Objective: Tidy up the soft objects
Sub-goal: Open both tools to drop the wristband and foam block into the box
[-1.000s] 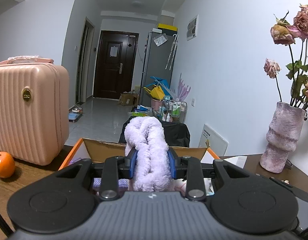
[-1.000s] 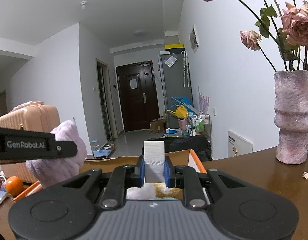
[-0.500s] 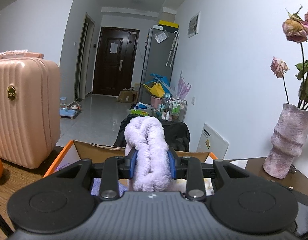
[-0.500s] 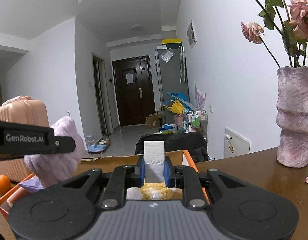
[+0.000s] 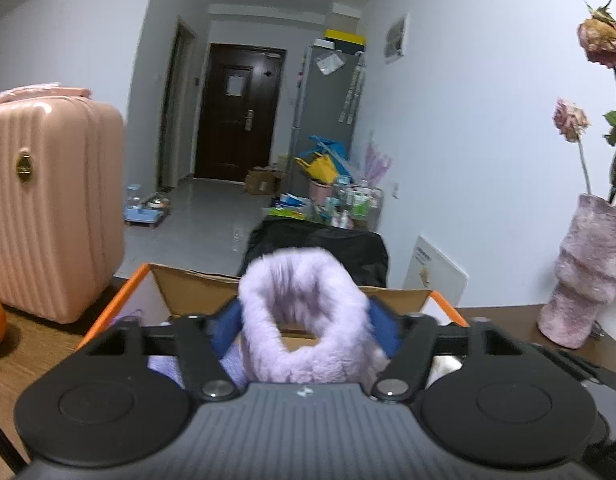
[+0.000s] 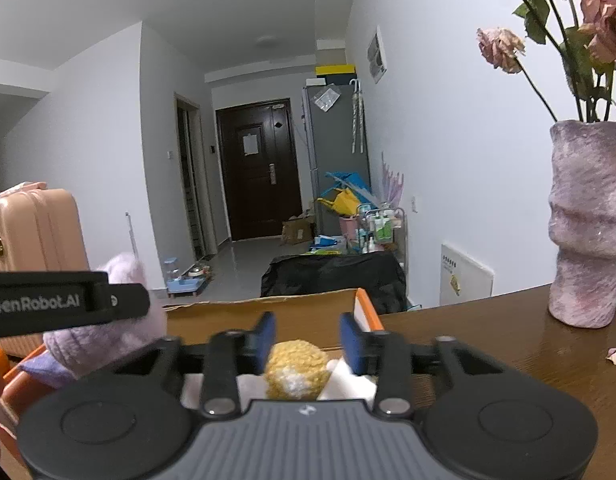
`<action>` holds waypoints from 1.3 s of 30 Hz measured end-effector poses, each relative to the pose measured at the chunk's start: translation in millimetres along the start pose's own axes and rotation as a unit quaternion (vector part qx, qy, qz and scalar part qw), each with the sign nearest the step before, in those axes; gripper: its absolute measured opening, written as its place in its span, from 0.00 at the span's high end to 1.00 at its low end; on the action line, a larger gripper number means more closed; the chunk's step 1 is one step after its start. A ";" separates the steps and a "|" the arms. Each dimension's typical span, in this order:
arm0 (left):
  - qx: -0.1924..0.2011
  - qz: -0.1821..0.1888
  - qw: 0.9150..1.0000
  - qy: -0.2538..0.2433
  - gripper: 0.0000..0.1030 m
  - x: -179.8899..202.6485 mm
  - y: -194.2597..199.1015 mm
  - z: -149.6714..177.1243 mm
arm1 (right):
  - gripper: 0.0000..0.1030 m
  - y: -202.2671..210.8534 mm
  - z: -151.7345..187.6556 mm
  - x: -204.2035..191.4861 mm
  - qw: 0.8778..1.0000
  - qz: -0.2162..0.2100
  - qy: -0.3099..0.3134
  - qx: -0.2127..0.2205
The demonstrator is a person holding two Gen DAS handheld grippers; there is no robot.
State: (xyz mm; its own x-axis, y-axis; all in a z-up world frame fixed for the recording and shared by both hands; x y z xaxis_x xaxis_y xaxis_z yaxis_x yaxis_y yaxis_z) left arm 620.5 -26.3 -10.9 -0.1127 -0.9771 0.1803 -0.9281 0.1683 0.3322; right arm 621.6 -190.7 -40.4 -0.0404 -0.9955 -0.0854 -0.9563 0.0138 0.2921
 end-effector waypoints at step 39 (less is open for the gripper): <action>0.020 -0.056 0.998 0.008 0.00 -7.8 18.3 -0.1 | 0.00 21.5 10.1 -0.4 0.999 0.013 0.005 0.032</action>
State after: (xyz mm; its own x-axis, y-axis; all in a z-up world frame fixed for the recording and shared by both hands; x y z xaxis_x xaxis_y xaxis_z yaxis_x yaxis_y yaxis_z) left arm 604.4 -15.5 -6.2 -0.0018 -0.9874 0.1581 -0.9483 0.0519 0.3132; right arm 598.1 -189.1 -43.7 -0.0628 -0.9957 -0.0685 -0.9714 0.0453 0.2332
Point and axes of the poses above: each gripper's, at about its wrist camera, not at the fingertips, and y roughly against the way its jaws point, x to its right, z to its underside, the point moved 3 cm from there along -y, roughly the way its jaws point, and after that the axes turned 7 degrees about z, right-handed, at the moved point
